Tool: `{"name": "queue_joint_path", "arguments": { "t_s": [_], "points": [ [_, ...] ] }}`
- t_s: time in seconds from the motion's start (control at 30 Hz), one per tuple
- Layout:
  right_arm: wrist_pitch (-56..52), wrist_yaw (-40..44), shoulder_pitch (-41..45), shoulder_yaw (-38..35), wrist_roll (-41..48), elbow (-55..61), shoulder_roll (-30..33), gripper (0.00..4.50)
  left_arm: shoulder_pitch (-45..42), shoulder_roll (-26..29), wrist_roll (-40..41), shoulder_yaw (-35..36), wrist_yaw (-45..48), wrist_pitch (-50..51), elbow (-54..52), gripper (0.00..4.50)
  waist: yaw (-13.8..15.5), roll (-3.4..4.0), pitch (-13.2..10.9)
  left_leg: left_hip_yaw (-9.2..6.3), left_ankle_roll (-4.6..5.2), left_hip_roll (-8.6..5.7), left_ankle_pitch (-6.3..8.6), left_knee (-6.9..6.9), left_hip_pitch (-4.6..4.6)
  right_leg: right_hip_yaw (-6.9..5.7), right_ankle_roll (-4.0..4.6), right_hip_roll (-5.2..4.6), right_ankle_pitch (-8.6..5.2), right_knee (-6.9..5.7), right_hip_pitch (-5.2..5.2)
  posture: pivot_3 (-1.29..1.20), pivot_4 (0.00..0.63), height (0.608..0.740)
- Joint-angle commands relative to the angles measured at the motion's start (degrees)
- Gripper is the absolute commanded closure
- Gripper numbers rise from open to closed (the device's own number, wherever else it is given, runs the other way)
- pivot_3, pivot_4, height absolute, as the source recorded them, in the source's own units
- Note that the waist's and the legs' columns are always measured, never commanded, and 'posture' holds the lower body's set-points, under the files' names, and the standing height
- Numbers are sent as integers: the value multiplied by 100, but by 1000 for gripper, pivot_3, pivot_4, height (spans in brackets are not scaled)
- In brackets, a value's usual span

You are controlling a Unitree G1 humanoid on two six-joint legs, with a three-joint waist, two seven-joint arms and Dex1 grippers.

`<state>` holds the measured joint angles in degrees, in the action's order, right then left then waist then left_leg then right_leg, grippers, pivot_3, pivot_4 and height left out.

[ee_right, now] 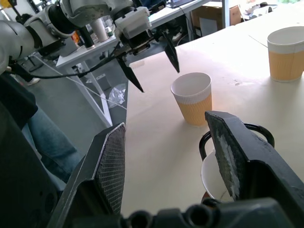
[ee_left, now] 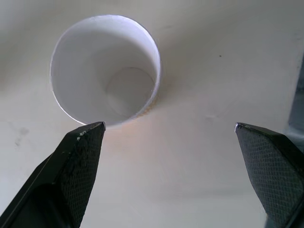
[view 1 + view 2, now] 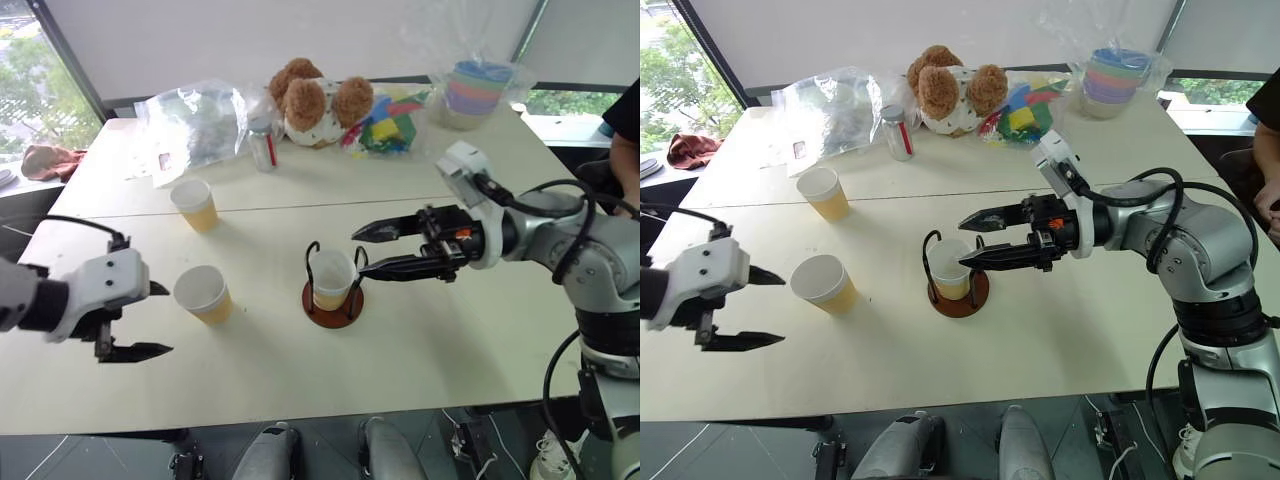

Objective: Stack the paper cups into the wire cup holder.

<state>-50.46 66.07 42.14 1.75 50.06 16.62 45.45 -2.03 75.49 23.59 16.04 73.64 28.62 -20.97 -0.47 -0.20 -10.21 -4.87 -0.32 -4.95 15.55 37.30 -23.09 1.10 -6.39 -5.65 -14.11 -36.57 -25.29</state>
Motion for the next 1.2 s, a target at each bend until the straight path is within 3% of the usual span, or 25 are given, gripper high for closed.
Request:
{"name": "queue_joint_path", "arguments": {
  "t_s": [0.03,0.1,0.2,0.4,0.43,0.47,0.6,0.8,1.0,1.2],
  "points": [
    [-97,-210,-59,-310,234,341,-3,1631,-517,-119,-263,-607,99,-440,381,0,-16,0,0,1,0,0,0,0,-1,-1,0,1,0,0,-1,0,150,740],
    [-149,-293,-129,-358,292,443,11,1631,-779,-167,-416,-915,183,-637,558,0,-24,0,0,2,0,0,0,0,-1,-2,-1,2,0,0,-2,0,150,740],
    [-189,-436,-169,-418,311,507,4,1576,-1096,-263,-405,-1238,373,-697,652,779,-40,0,0,4,1,2,0,0,-2,-1,-1,4,0,0,-6,0,150,740],
    [-193,-638,-191,-481,332,546,-2,1576,-1492,-335,-599,-1748,767,-970,754,3879,-31,-1,0,5,3,1,0,11,-2,-1,-1,6,0,-7,-3,0,150,740],
    [-194,-650,-202,-474,334,564,4,1576,-1520,-339,-609,-1798,814,-970,744,4315,-31,-2,0,5,4,1,0,12,-2,-1,-1,6,0,-7,-3,0,150,740],
    [-193,-662,-211,-470,336,576,11,1576,-1530,-340,-628,-1837,855,-981,730,4461,-32,-2,0,5,4,1,1,13,-3,-1,-1,7,0,-8,-3,0,150,740],
    [-208,-739,-258,-518,358,605,59,1576,-1641,-379,-681,-1910,917,-952,689,4461,-32,-2,0,5,6,1,1,15,-2,-2,-2,9,0,-16,-4,0,150,740],
    [-220,-926,-405,-650,332,651,156,1576,-2692,-575,-957,-2149,1081,-1125,1379,4461,-17,-4,-1,3,14,-2,6,61,-9,-7,-3,14,-1,-45,0,0,150,740],
    [-115,-958,-604,-878,109,402,397,1576,-5188,-998,-673,-2435,1807,-606,2474,4461,14,-35,-5,-14,18,-6,7,93,-20,-29,-7,19,1,-56,12,0,150,740],
    [201,-905,-1288,-1273,-547,283,1141,1576,-7414,-1465,856,-3927,1886,-461,3106,4461,6,-34,-4,-10,33,-12,16,94,-22,-26,-23,13,-4,-58,11,0,150,740]
  ]
}}
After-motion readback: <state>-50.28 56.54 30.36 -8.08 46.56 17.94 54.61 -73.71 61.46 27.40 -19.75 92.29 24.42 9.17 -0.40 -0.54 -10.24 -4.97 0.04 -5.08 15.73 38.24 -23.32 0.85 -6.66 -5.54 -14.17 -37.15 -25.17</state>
